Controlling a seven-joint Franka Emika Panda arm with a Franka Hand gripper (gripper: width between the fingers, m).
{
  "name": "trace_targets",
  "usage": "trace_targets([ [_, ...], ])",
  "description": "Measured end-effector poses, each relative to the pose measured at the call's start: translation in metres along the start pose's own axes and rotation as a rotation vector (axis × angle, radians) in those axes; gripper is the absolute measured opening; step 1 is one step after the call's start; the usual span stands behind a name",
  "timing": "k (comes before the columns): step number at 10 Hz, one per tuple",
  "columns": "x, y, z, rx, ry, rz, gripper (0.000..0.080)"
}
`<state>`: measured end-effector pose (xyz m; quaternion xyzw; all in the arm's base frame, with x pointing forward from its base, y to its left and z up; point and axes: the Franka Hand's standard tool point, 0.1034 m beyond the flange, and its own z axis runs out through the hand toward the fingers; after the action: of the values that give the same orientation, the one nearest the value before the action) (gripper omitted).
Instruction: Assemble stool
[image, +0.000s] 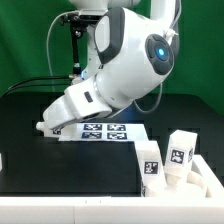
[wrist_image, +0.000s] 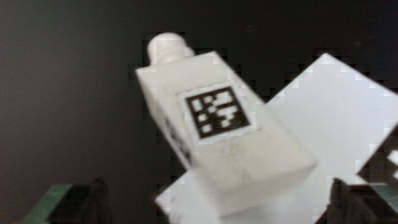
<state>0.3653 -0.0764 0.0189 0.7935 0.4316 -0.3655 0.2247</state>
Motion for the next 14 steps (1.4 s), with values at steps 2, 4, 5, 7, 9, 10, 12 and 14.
trace_targets([
  [2, 0.013, -0.009, 0.003, -0.176, 0.017, -0.090, 0.0647],
  [4, 0.015, -0.013, 0.005, -0.211, 0.013, -0.114, 0.0649],
  [5, 0.015, -0.013, 0.005, -0.208, 0.013, -0.114, 0.0649],
  [7, 0.011, -0.014, 0.007, -0.206, -0.006, -0.094, 0.0649],
  [9, 0.004, -0.022, 0.016, -0.189, -0.017, -0.100, 0.0649],
  [10, -0.002, -0.026, 0.024, -0.176, -0.023, -0.101, 0.0649],
  [12, -0.009, -0.029, 0.036, -0.154, -0.017, -0.104, 0.0649],
  [14, -0.019, -0.005, 0.034, -0.151, -0.017, -0.137, 0.0649],
])
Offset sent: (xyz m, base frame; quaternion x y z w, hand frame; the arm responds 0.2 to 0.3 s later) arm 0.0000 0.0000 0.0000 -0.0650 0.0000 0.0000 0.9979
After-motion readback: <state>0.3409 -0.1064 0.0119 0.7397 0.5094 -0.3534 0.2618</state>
